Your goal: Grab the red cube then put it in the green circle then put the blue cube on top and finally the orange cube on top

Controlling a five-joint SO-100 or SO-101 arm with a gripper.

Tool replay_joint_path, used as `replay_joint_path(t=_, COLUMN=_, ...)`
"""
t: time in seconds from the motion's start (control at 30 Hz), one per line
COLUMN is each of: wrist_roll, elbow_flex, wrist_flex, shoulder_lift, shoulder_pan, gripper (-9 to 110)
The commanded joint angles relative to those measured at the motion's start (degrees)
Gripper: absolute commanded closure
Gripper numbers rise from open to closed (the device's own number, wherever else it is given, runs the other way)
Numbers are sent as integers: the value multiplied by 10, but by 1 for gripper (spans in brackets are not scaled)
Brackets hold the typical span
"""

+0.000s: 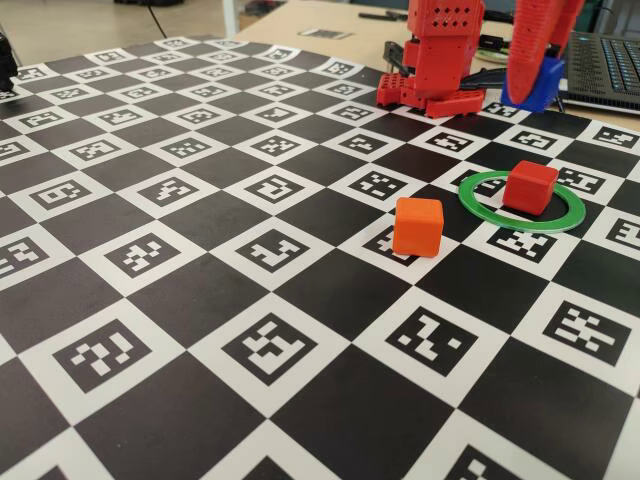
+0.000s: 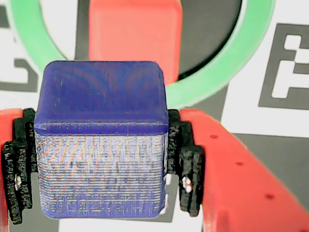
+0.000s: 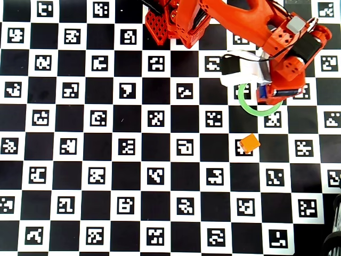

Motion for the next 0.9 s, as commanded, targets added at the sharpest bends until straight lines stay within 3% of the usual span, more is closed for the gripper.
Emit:
replay_joint_path(t=0.0, wrist_roll=1, elbow_flex=-41, wrist_flex=-16, shoulder_lift=11, shoulder_pan=-10, gripper=99)
replay_joint_path(t=0.87, wrist_roll=12, elbow_flex=69, wrist_flex=-87, shoulder_lift=48, shoulder_pan=-8, gripper=100)
